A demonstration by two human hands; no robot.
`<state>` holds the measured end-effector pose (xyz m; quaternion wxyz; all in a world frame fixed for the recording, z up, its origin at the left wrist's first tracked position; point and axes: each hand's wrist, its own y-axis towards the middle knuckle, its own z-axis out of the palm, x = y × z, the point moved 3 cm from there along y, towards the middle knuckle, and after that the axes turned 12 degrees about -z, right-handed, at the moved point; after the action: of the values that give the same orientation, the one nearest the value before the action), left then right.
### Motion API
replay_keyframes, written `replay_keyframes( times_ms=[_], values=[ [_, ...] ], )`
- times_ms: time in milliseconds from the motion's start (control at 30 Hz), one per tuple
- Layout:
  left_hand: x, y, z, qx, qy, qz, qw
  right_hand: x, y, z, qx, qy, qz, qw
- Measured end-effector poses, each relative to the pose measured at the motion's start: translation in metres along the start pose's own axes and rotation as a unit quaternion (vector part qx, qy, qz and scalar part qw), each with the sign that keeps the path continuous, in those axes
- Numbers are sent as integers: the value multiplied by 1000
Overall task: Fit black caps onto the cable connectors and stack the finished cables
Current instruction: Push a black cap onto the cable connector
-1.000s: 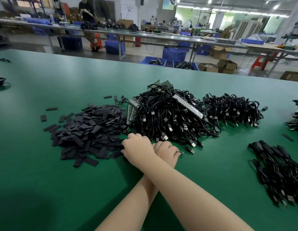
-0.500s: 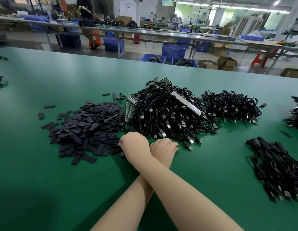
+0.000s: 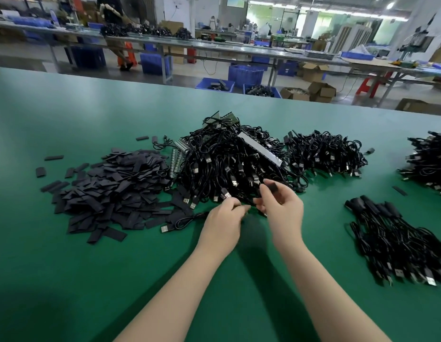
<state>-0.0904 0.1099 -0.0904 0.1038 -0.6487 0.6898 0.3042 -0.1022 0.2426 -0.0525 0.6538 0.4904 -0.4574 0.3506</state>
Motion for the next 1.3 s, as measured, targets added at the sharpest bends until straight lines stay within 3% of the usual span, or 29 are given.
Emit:
replay_keyframes(
  times_ms=[200, 400, 700, 867, 1067, 1300],
  values=[
    [-6, -3, -7, -24, -31, 30, 999, -33, -18, -25, 23, -22, 27, 999],
    [-7, -6, -9, -42, -56, 40, 997, -32, -27, -23, 73, -25, 18, 997],
    [-10, -11, -12, -67, -70, 56, 994, -36, -28, -22, 86, -41, 7, 995],
    [-11, -10, -12, -44, -72, 55, 995, -37, -29, -22, 98, -39, -5, 994],
    [0, -9, -10, 8, -143, -20, 990, -34, -29, -25, 138, -29, -14, 990],
    [0, -8, -10, 20, -164, -23, 986, -31, -29, -26, 129, -55, -16, 990]
  ],
)
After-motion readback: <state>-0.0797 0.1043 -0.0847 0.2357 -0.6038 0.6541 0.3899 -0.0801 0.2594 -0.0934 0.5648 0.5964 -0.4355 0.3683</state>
